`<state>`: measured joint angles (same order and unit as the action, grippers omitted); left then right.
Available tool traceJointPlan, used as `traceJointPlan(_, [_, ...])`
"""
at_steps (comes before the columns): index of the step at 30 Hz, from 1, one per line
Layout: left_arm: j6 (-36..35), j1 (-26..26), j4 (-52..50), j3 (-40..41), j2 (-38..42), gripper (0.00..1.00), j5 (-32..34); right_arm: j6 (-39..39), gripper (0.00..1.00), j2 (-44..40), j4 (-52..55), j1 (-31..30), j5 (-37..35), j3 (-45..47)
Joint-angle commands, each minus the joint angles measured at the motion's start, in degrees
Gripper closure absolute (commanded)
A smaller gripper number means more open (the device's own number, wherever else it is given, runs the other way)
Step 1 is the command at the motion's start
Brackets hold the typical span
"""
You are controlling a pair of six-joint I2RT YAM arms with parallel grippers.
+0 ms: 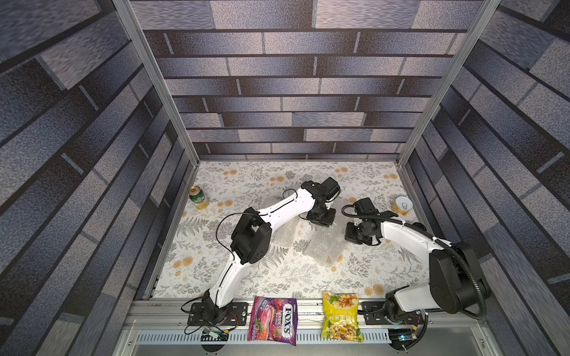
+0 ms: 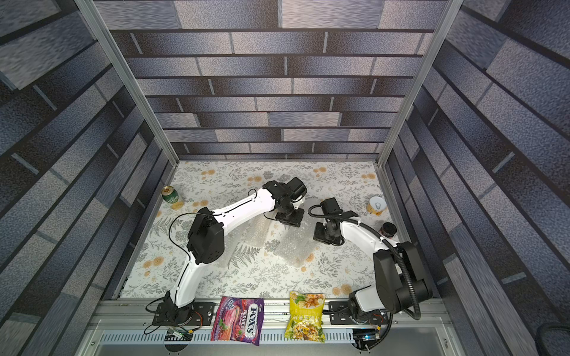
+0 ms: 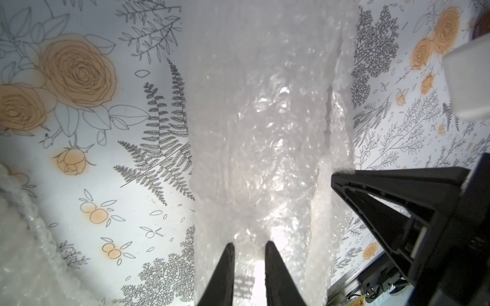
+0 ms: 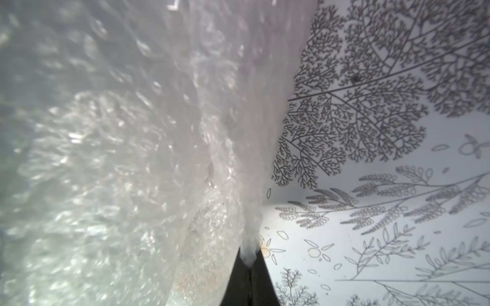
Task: Unwrap the vase from the bubble wrap
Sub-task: Unwrap the bubble wrap at the center of the board.
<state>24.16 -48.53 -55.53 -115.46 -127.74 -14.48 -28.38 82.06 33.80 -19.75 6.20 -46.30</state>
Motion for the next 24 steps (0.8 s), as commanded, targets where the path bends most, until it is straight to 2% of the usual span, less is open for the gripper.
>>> traceJointPlan(1, [-1.05, -0.26, -2.05, 4.31, -4.6, 0.78, 1.75, 0.71, 1.0, -0.49, 3.17, 0.54, -1.59, 0.52])
traceJointPlan(7, [-0.57, 0.25, 0.04, 6.19, -3.2, 0.78, 0.37, 1.17, 1.0, -2.44, 3.5, 1.38, -2.81, 0.56])
traceJointPlan(13, [0.83, 1.87, 5.53, 10.15, -0.22, 0.77, -5.54, 1.67, 1.0, -4.46, 1.62, 1.89, -1.95, -0.28])
traceJointPlan(24, [2.81, 2.52, 11.41, 13.14, 1.95, 0.66, -11.15, 4.33, 1.0, -4.73, 3.68, 4.68, -5.12, -3.04])
